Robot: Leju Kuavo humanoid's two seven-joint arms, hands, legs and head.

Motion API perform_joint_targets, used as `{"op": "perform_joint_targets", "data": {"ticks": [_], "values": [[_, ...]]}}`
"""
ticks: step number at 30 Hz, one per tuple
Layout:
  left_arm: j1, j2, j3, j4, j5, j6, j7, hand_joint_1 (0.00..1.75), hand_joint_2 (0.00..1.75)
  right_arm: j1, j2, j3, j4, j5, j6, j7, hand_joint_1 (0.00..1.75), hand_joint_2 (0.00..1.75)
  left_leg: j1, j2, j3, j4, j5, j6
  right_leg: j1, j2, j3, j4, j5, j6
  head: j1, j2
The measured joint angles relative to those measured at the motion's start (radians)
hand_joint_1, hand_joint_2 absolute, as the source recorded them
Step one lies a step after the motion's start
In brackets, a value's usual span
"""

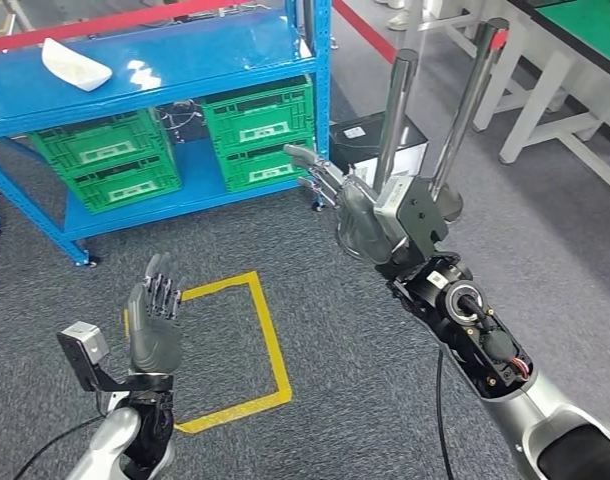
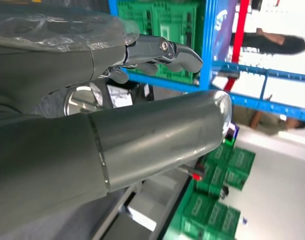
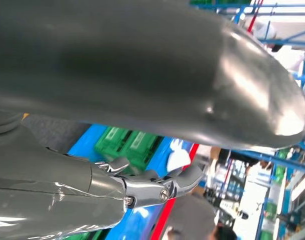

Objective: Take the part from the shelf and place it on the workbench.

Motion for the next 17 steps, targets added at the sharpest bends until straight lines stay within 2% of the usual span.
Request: {"op": "perform_joint_targets", "data": {"ticks": [1,2,4,6,7,8,10,11,12,13,15,16,17], "values": [[-0.002,0.0,0.0,0.0,0.0,0.0,0.0,0.0,0.0,0.0,0.0,0.0,0.0,0.001,0.0,0.0,0.0,0.0,-0.003,-0.006,0.025,-0.054,0.018,0.006,0.0,0.007,-0.001,0.0,0.002,0.003,0.0,0.0],[-0.003,0.001,0.0,0.0,-0.001,0.001,0.0,0.0,0.0,0.0,0.0,0.0,0.0,0.004,-0.001,-0.001,0.0,0.0,-0.006,-0.009,0.038,-0.083,0.025,0.01,-0.001,0.011,-0.003,-0.001,0.003,0.007,0.0,0.0],[-0.004,0.001,0.001,0.0,-0.001,0.004,0.002,0.0,0.0,0.0,0.0,0.0,0.0,0.013,-0.003,-0.001,0.0,0.0,-0.008,-0.003,0.041,-0.095,0.029,0.012,-0.002,0.018,-0.004,-0.007,0.008,0.019,0.0,0.0],[-0.004,0.0,0.001,0.0,-0.001,0.005,0.004,0.0,0.0,0.001,0.0,-0.001,0.002,0.022,-0.007,-0.001,0.0,0.0,-0.004,0.005,0.047,-0.113,0.04,0.017,0.0,-0.008,-0.011,0.006,-0.005,0.028,0.003,0.0],[-0.003,-0.001,0.001,0.001,-0.001,0.005,0.004,0.0,0.0,0.0,0.0,-0.001,0.003,0.025,-0.009,-0.002,0.0,0.0,0.0,0.009,0.05,-0.123,0.046,0.02,0.001,-0.029,-0.026,0.04,-0.029,0.031,0.007,0.0],[-0.002,-0.001,0.001,0.003,-0.001,0.005,0.003,0.0,0.0,0.001,0.0,-0.001,0.005,0.028,-0.011,-0.002,0.0,0.0,0.0,0.014,0.051,-0.128,0.049,0.022,0.0,-0.051,-0.05,0.096,-0.063,0.033,0.011,0.0],[0.003,0.0,0.001,0.007,-0.001,0.005,0.001,0.0,0.0,0.005,0.0,-0.002,0.015,0.036,-0.018,-0.005,0.0,0.0,0.001,0.022,0.049,-0.129,0.051,0.024,-0.002,-0.068,-0.106,0.229,-0.127,0.04,0.017,0.0],[0.006,0.001,0.001,0.01,-0.001,0.006,-0.001,0.0,0.0,0.007,0.0,-0.002,0.024,0.042,-0.025,-0.009,0.0,0.0,0.001,0.026,0.048,-0.128,0.051,0.024,-0.003,-0.07,-0.12,0.267,-0.137,0.044,0.019,0.0],[0.008,0.001,0.001,0.013,-0.002,0.006,-0.002,0.0,0.0,0.008,0.0,-0.003,0.037,0.049,-0.033,-0.017,0.0,0.0,0.001,0.03,0.047,-0.126,0.05,0.023,-0.005,-0.071,-0.115,0.264,-0.127,0.047,0.021,0.0],[0.01,0.002,0.001,0.017,-0.003,0.006,-0.005,0.0,0.0,0.009,-0.001,-0.005,0.053,0.056,-0.039,-0.029,0.0,0.0,0.001,0.033,0.047,-0.123,0.049,0.021,-0.007,-0.074,-0.088,0.22,-0.099,0.049,0.023,0.0],[0.009,0.002,0.001,0.028,-0.004,0.007,-0.012,0.0,0.0,0.009,-0.002,-0.011,0.089,0.07,-0.049,-0.06,0.0,0.0,0.0,0.037,0.044,-0.112,0.044,0.012,-0.01,-0.084,-0.01,0.077,-0.044,0.051,0.026,0.0],[0.007,0.003,0.001,0.037,-0.005,0.006,-0.019,0.0,0.0,0.01,-0.003,-0.014,0.11,0.074,-0.055,-0.075,0.0,0.0,-0.001,0.038,0.04,-0.105,0.041,0.007,-0.01,-0.086,0.016,0.026,-0.03,0.048,0.026,0.0],[0.006,0.003,0.001,0.042,-0.006,0.005,-0.022,0.0,0.0,0.01,-0.004,-0.016,0.121,0.076,-0.058,-0.082,0.0,0.0,-0.002,0.039,0.038,-0.101,0.039,0.004,-0.009,-0.088,0.028,0.002,-0.026,0.046,0.026,0.0]]}}
